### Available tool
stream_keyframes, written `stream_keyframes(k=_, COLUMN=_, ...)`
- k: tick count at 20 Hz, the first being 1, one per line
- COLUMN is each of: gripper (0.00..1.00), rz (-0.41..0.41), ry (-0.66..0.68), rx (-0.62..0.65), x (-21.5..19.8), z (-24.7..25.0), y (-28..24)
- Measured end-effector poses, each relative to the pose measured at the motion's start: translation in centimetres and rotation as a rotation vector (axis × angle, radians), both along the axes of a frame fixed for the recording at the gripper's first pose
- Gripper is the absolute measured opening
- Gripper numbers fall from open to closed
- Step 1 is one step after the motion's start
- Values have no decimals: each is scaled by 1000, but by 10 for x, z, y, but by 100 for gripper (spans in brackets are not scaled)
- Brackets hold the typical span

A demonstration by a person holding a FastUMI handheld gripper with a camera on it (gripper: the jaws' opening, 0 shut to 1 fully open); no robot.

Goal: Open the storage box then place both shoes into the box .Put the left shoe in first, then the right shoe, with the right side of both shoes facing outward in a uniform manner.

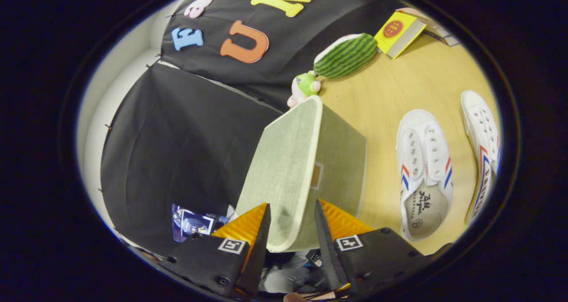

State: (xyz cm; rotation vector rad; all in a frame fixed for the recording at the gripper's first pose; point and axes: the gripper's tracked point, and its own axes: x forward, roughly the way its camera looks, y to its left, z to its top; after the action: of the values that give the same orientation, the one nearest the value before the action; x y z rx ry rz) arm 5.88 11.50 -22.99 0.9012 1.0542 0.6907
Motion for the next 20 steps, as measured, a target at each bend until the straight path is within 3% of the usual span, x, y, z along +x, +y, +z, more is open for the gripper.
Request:
stream_keyframes(k=3, gripper=34, rz=-7, ry=43, rx=42, x=-3, z=0, y=4)
stream_keyframes(k=4, gripper=21, rz=-19, ry=43, rx=49, x=1, z=2, y=4)
stream_keyframes(k=6, gripper=8, rz=-26, ry=24, rx=44, x=1, z=6, y=-2)
stream_keyframes(k=16, gripper=5, rz=-13, ry=-131, rx=86, x=5, z=117, y=50)
stream_keyframes(k=20, gripper=6, rz=66, ry=-204, rx=23, x=10, z=164, y=110)
